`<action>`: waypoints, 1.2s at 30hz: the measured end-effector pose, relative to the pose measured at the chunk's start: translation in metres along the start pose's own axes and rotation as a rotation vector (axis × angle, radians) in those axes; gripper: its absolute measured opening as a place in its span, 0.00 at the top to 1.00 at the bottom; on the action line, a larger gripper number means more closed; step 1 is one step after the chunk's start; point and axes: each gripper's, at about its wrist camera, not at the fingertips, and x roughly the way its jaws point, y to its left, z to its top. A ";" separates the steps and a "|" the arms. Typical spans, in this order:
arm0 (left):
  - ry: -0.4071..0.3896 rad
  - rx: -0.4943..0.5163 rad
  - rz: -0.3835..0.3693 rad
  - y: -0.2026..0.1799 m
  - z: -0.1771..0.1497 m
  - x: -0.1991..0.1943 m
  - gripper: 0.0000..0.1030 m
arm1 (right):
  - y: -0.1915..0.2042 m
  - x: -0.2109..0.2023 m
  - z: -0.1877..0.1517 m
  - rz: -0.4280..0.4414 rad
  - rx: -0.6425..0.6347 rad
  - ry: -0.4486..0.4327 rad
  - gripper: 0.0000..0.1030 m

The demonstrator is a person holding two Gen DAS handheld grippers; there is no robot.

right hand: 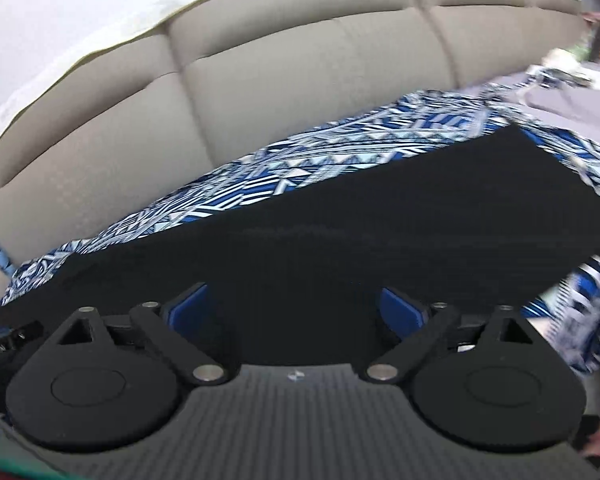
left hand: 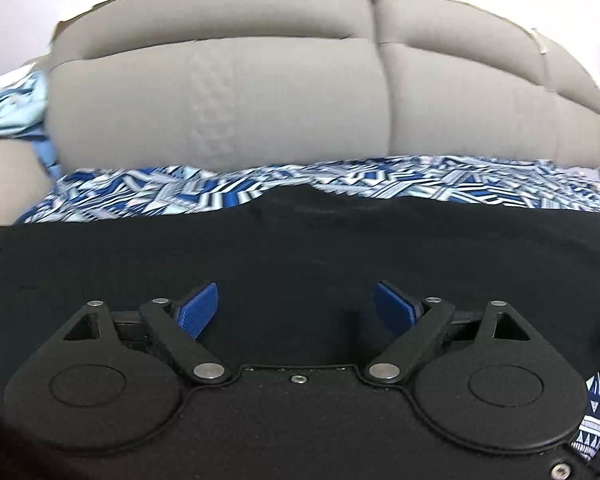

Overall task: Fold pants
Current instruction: 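Press both open tools along the folded pants to smooth them flat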

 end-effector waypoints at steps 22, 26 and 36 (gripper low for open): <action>-0.022 -0.111 -0.010 0.040 -0.027 0.000 0.01 | -0.020 -0.029 0.007 -0.096 -0.015 -0.030 0.00; -0.020 -0.068 0.033 0.034 -0.031 0.000 0.00 | -0.042 -0.030 0.003 -0.094 -0.012 -0.039 0.00; -0.014 -0.043 0.087 0.027 -0.037 -0.004 0.00 | -0.104 -0.017 -0.006 -0.158 0.124 -0.078 0.00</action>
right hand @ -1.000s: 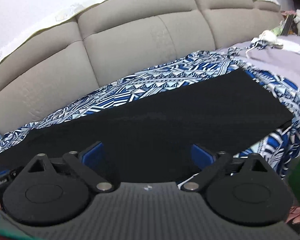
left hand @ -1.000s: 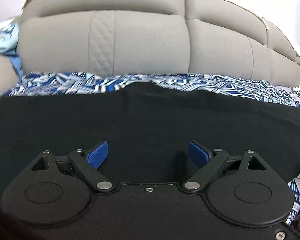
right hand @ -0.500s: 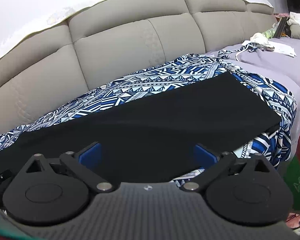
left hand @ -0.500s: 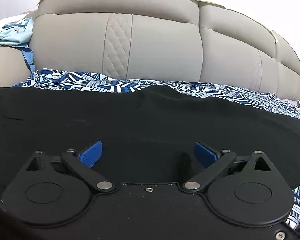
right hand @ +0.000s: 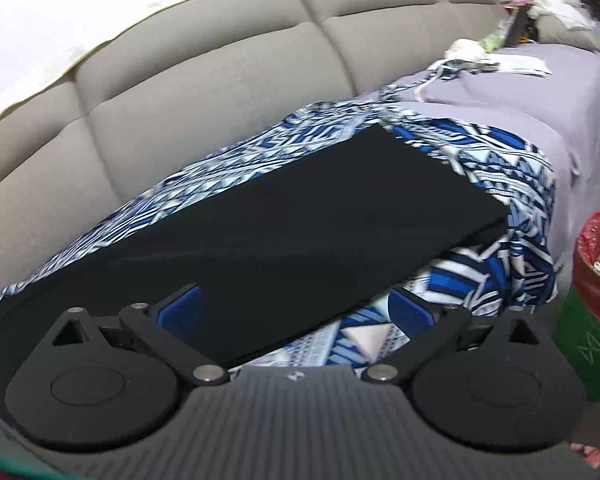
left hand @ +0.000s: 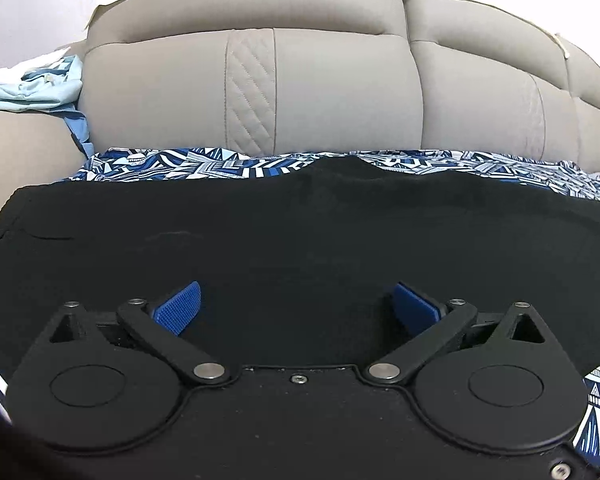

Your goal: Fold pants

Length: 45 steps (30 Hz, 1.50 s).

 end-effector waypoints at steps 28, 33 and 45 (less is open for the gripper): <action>-0.025 -0.035 -0.010 0.007 -0.004 -0.005 0.00 | -0.107 0.054 0.033 -0.102 0.433 -0.075 0.39; -0.027 -0.077 -0.016 0.011 -0.002 -0.006 0.00 | -0.093 0.060 0.040 -0.106 0.379 -0.068 0.43; -0.016 -0.291 -0.037 0.037 0.016 -0.010 0.04 | -0.061 0.077 0.090 -0.153 0.309 -0.001 0.93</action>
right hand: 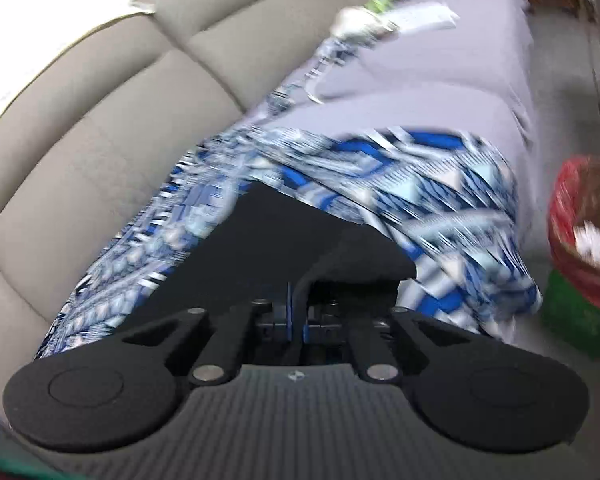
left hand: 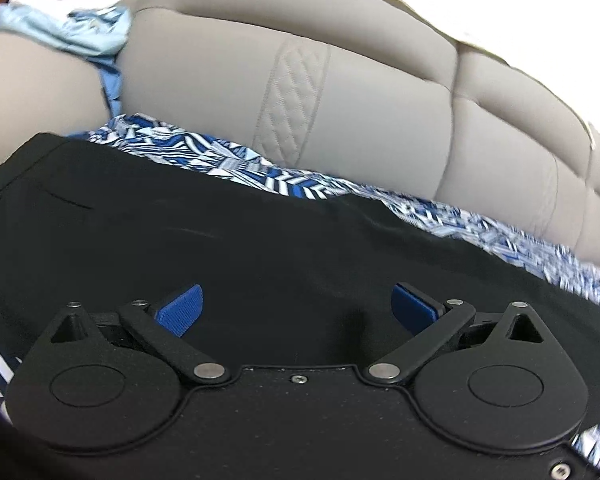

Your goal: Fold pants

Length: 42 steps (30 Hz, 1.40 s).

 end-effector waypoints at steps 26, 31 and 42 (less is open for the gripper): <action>-0.023 -0.088 -0.026 0.050 0.011 -0.040 0.06 | 0.263 -0.127 -0.293 0.782 -1.059 0.277 0.23; -0.009 -0.029 0.012 0.040 0.006 -0.037 0.06 | 0.250 -0.144 -0.289 0.820 -1.027 0.250 0.18; 0.036 0.020 0.082 0.034 0.004 -0.027 0.04 | 0.255 -0.135 -0.296 0.590 -0.963 0.082 0.18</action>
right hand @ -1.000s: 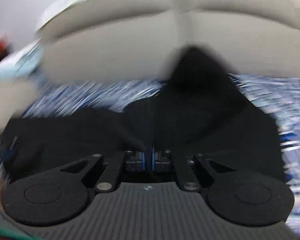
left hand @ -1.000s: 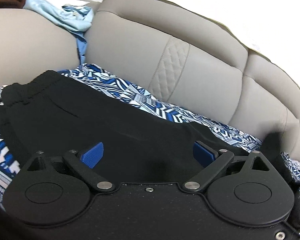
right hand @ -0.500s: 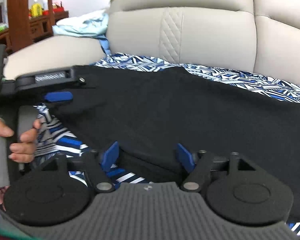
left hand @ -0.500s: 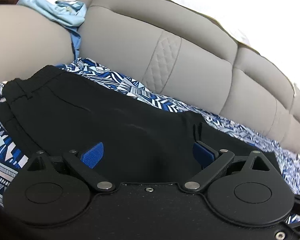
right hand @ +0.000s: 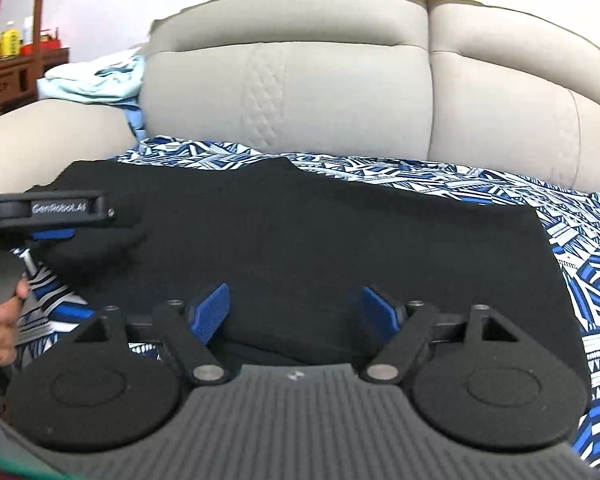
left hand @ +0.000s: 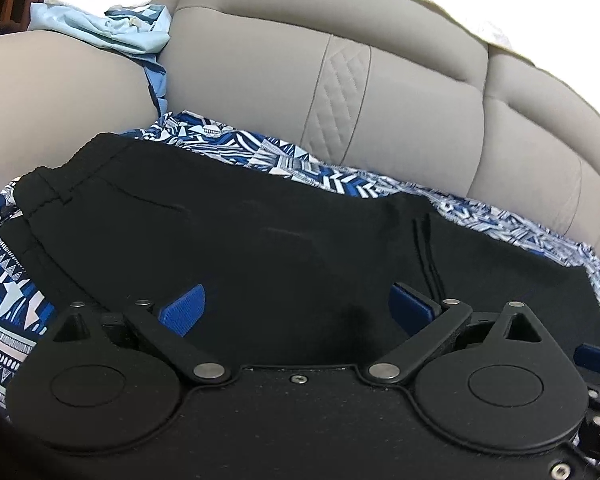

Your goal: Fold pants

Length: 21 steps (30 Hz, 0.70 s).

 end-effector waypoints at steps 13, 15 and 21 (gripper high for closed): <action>-0.021 -0.017 0.041 0.017 0.004 -0.011 0.00 | 0.029 0.031 -0.011 0.000 0.054 0.003 0.16; -0.039 -0.033 0.062 0.023 0.005 -0.013 0.00 | 0.035 0.033 -0.013 -0.013 0.038 -0.006 0.15; -0.029 -0.073 0.128 0.043 0.006 -0.014 0.00 | 0.043 0.035 -0.017 -0.025 0.022 -0.035 0.15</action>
